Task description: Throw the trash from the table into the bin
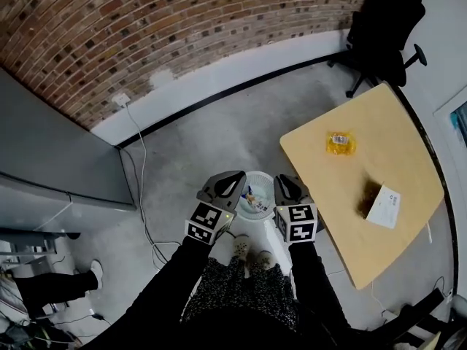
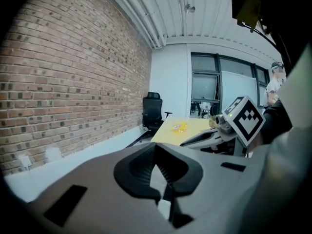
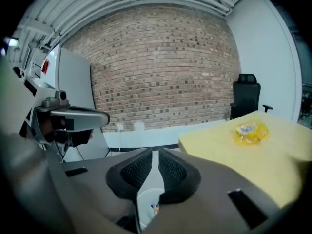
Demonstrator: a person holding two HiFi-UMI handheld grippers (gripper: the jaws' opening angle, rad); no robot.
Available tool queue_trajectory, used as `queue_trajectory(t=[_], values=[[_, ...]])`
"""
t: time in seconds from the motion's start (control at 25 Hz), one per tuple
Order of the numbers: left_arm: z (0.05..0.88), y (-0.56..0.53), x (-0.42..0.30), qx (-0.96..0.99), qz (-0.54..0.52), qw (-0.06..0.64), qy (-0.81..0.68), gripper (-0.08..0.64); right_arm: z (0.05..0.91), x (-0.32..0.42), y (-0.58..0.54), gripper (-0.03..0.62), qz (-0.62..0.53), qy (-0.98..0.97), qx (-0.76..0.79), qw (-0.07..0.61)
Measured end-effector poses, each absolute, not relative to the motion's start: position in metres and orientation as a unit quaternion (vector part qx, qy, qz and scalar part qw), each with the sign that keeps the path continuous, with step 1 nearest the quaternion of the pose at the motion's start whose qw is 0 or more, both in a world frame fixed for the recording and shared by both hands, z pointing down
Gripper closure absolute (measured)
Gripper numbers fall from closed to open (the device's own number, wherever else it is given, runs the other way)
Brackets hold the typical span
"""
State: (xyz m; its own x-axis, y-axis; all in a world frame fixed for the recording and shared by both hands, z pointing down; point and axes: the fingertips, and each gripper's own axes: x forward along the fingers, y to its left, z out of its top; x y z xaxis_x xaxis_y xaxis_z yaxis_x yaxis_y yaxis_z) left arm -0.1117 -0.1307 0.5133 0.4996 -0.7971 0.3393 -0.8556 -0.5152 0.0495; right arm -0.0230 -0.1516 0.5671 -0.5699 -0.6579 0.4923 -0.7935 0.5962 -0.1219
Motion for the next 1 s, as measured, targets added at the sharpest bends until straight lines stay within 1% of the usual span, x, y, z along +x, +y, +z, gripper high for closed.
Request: queue_trajectory(t=[0.24, 0.84, 1.0], values=[[0.478, -0.137, -0.079, 0.874, 0.113, 0.09, -0.463, 0.561, 0.522, 0.008, -0.155, 0.578, 0.151, -0.859, 0.454, 0.185], [0.439, -0.149, 0.019, 0.913, 0.108, 0.049, -0.391, 0.561, 0.464, 0.122, -0.138, 0.581, 0.13, -0.811, 0.544, 0.168], [0.436, -0.145, 0.047, 0.923, 0.1, 0.049, -0.368, 0.561, 0.456, 0.151, -0.131, 0.581, 0.125, -0.792, 0.574, 0.163]])
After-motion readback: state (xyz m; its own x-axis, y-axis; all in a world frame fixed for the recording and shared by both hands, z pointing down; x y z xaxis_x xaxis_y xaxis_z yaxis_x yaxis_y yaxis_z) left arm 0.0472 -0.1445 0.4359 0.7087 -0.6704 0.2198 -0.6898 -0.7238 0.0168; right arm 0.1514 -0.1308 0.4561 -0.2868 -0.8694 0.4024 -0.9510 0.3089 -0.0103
